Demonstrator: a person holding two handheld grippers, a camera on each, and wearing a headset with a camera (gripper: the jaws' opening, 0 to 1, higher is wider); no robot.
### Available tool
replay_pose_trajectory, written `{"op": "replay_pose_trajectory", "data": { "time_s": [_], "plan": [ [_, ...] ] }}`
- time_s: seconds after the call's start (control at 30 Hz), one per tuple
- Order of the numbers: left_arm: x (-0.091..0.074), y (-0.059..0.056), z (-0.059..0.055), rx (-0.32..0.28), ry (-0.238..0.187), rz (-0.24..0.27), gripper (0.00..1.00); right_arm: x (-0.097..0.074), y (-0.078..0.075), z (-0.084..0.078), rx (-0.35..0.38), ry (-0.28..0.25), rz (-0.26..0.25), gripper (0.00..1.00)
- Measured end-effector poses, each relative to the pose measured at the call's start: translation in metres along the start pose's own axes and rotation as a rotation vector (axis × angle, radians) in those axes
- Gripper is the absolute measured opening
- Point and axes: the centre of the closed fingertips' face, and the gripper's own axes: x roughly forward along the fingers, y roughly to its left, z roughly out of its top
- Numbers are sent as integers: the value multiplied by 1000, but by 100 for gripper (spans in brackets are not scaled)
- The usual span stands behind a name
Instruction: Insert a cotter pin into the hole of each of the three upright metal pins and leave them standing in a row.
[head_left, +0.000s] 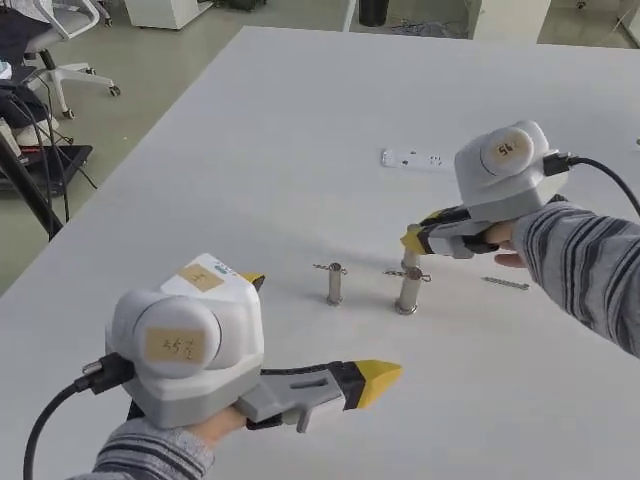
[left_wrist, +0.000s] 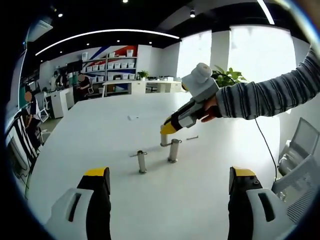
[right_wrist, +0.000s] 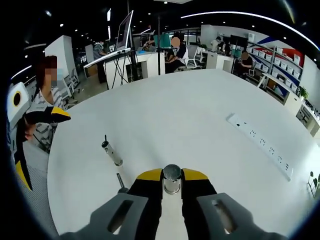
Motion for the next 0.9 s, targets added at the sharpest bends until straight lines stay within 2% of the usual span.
{"op": "replay_pose_trajectory", "data": {
  "time_s": [0.1,0.37,0.43,0.9],
  "plan": [
    [0,-2,1,3,0,-3,99,-7,-9,-9,6,5,-7,8],
    [0,-7,2,2,-8,-12,99,-27,-9,-24,3,11,-19,8],
    [0,-9,2,0,-8,-15,99,-31,-13,-29,2,11,-18,8],
    [-6,-17,1,10,-7,-29,98,-53,20,-42,-28,3,26,8]
  ]
}}
